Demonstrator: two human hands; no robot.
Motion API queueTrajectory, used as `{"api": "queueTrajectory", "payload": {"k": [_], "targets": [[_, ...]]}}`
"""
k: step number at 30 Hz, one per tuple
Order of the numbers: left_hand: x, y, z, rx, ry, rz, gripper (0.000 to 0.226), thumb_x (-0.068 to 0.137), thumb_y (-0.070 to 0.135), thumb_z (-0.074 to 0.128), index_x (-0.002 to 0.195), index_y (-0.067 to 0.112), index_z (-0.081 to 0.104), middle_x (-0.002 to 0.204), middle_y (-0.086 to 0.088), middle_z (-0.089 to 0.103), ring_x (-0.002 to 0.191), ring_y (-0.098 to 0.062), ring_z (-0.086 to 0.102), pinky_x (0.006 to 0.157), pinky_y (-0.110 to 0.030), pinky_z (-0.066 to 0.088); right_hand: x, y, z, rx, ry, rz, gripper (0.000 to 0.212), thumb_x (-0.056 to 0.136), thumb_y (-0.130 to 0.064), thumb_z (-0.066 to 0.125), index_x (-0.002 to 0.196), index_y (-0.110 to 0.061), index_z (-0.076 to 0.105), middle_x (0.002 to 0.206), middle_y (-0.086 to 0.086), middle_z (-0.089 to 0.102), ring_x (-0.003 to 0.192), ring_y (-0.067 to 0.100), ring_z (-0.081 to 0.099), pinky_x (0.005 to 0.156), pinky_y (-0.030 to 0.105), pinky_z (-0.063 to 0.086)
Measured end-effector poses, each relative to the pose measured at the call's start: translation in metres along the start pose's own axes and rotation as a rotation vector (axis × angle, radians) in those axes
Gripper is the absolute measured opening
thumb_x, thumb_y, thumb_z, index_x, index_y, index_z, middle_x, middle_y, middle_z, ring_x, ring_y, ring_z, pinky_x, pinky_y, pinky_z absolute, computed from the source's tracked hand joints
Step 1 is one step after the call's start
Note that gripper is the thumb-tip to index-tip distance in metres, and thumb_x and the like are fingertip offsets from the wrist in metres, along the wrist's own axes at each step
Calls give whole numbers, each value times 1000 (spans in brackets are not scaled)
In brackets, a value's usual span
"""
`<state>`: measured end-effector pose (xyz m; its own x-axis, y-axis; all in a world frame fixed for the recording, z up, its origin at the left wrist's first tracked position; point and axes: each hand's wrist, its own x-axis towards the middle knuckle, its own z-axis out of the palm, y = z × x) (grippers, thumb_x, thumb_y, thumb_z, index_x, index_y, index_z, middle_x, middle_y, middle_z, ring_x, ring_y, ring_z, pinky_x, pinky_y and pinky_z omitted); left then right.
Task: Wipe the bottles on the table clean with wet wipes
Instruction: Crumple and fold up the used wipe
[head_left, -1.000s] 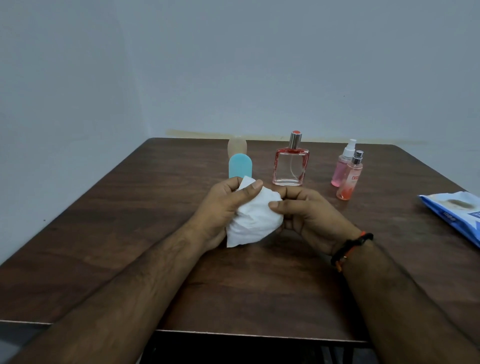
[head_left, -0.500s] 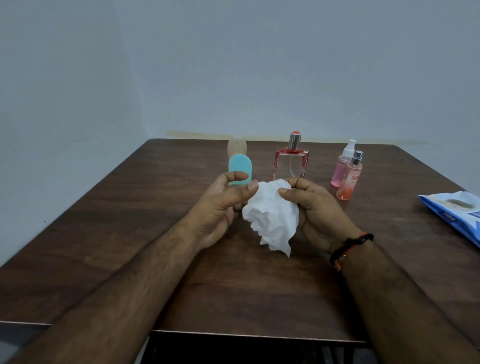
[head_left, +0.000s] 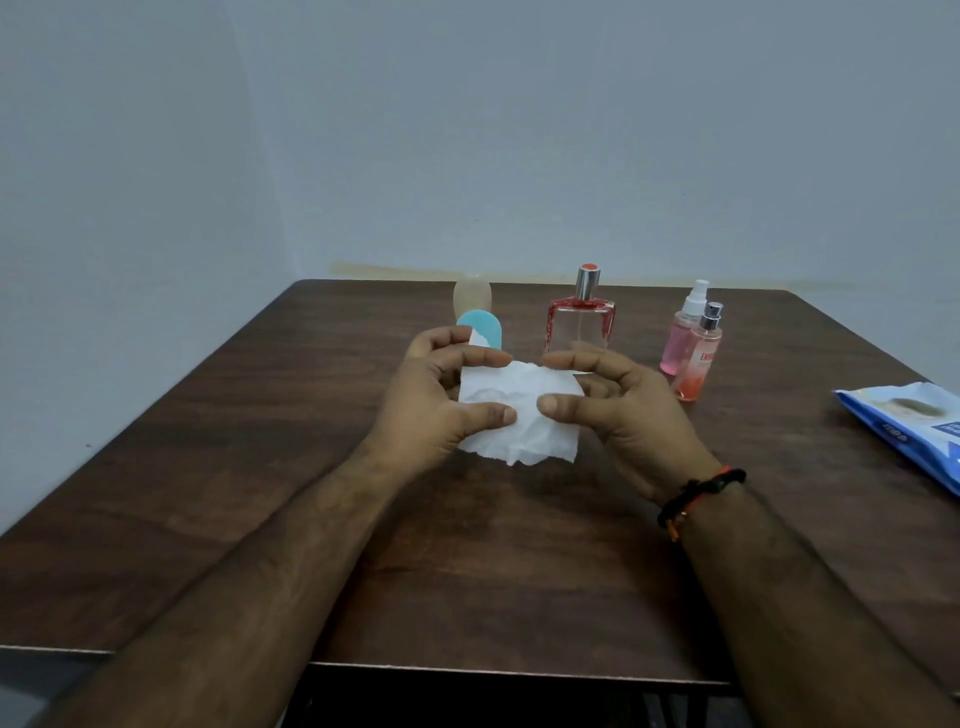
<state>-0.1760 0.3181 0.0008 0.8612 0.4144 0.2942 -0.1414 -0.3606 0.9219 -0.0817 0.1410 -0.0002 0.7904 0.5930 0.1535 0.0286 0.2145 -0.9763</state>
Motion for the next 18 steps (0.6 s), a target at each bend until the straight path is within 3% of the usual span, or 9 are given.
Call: {"api": "queueTrajectory", "payload": {"k": [4,7,10,13,16,18], "targets": [[0,-3,1,386,87,199,24,80,18,81,102,23,77,142,11,42,132,-8,41,110,-31,43,3,5,0,-634,52,-169,39,67,-13,87,103,-25,75,141,-9,43,124,8,49,96,25,51],[2,-4,2,439,115,189,17,82,23,78,99,19,78,137,11,46,127,-5,42,107,-27,43,4,10,2,-787,73,-276,24,78,-16,81,100,-26,75,138,-8,45,121,9,47,92,19,49],[2,-4,0,359,73,155,14,85,25,76,98,20,76,121,12,60,116,-5,52,97,-22,47,4,9,1,-692,68,-262,13,83,-16,76,92,-25,75,128,-8,53,116,8,51,90,25,49],[0,1,0,37,8,-52,14,90,25,70,101,17,72,102,2,72,99,-16,67,83,-28,59,3,7,1,-387,58,-132,11,89,-12,68,97,-16,74,116,-2,68,108,15,63,91,33,55],[1,2,4,-50,-15,-109,10,92,21,67,98,14,70,97,-4,73,95,-18,69,80,-29,60,4,7,4,-66,79,-39,12,94,-12,61,101,-13,71,100,6,75,95,22,71,78,36,59],[1,2,5,-150,-106,-149,11,91,13,67,102,9,69,100,-10,73,94,-20,69,82,-32,59,4,7,5,12,99,-46,11,95,-12,60,101,-12,68,97,8,75,90,23,70,69,36,58]]}}
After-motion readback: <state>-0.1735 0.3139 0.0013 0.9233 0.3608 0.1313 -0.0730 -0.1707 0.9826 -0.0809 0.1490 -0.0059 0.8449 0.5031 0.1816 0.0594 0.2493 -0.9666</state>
